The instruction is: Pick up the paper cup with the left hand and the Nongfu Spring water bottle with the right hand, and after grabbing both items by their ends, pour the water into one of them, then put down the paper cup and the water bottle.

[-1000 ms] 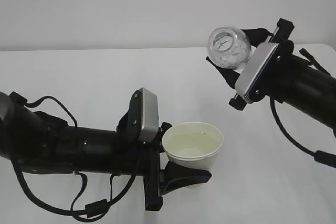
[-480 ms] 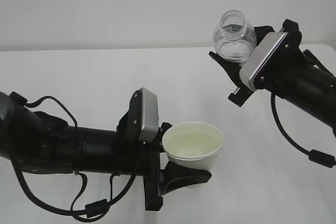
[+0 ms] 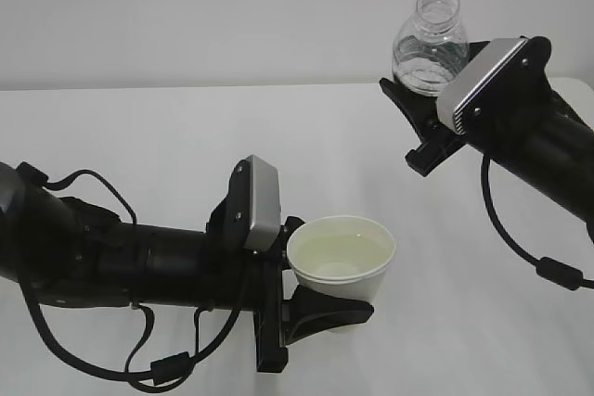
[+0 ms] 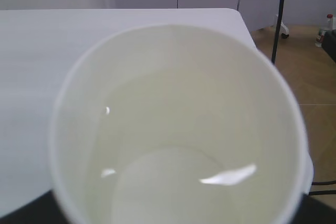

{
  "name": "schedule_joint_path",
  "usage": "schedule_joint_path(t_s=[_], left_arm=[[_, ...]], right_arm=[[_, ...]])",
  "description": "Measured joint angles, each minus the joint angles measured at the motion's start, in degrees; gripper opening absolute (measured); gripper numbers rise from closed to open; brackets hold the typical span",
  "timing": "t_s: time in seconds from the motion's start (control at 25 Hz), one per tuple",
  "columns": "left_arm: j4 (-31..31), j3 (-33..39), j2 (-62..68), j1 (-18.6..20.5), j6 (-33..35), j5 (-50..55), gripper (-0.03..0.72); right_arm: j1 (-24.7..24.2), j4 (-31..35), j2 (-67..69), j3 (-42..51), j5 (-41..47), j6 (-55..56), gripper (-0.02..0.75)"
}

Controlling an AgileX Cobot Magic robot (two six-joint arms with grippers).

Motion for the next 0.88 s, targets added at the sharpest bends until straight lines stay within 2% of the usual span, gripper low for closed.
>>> schedule_joint_path(t_s=[0.28, 0.48, 0.88], left_arm=[[0.0, 0.0, 0.0, 0.0, 0.0, 0.0, 0.408], [0.0, 0.0, 0.0, 0.0, 0.0, 0.0, 0.408], [0.0, 0.0, 0.0, 0.0, 0.0, 0.0, 0.408]], right_arm=[[0.0, 2.0, 0.0, 0.0, 0.0, 2.5, 0.445], [0.0, 3.5, 0.0, 0.0, 0.5, 5.3, 0.399], [0.0, 6.1, 0.0, 0.0, 1.7, 6.1, 0.392]])
